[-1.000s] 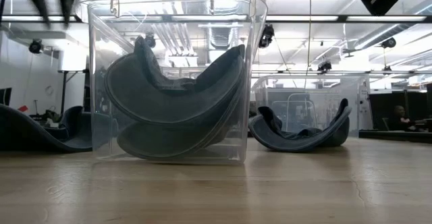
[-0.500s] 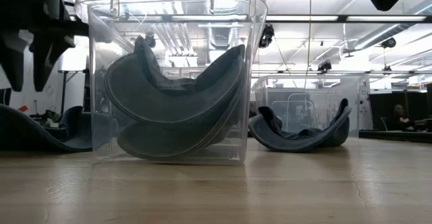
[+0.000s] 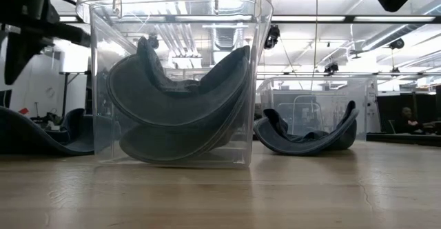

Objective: Pick & Place hat
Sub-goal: Put the bottom left blue cap into the top transparent bin

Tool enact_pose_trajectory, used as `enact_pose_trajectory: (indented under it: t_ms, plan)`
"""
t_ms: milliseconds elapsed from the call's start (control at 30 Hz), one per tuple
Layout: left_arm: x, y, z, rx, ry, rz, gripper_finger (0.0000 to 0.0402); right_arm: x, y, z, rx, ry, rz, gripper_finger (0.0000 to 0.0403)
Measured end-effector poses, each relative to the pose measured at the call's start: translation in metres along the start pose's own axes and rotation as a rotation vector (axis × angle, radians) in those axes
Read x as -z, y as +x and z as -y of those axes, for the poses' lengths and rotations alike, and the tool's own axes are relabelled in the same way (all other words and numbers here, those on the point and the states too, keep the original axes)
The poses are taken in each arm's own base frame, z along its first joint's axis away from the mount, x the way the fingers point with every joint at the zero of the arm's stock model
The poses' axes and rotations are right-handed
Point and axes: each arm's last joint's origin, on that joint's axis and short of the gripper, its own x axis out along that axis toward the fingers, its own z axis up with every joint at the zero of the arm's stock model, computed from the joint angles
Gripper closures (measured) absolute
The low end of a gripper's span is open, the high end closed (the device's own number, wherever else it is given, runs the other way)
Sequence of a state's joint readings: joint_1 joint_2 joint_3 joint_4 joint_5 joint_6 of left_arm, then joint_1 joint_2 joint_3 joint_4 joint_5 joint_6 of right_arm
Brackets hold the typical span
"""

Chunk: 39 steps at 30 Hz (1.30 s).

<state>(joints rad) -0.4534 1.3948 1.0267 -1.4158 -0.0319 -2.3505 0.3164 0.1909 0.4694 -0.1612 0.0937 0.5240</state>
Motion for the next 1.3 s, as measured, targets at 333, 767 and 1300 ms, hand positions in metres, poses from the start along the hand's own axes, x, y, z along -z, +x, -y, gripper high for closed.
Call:
enact_pose_trajectory:
  t_ms: [333,767,1300]
  plan:
    - [-0.016,-0.007,-0.007,0.075,0.150,0.140,0.0310,0.000,0.000,0.000,0.002,0.000,0.001,0.0339]
    - [-0.065,-0.015,0.015,0.347,-0.027,0.194,0.0310,-0.001,0.000,0.000,0.008,0.024,0.014,0.0339]
    - [-0.077,0.018,0.029,0.303,-0.142,0.040,0.0310,-0.002,0.000,0.000,0.028,0.054,0.030,0.0339]
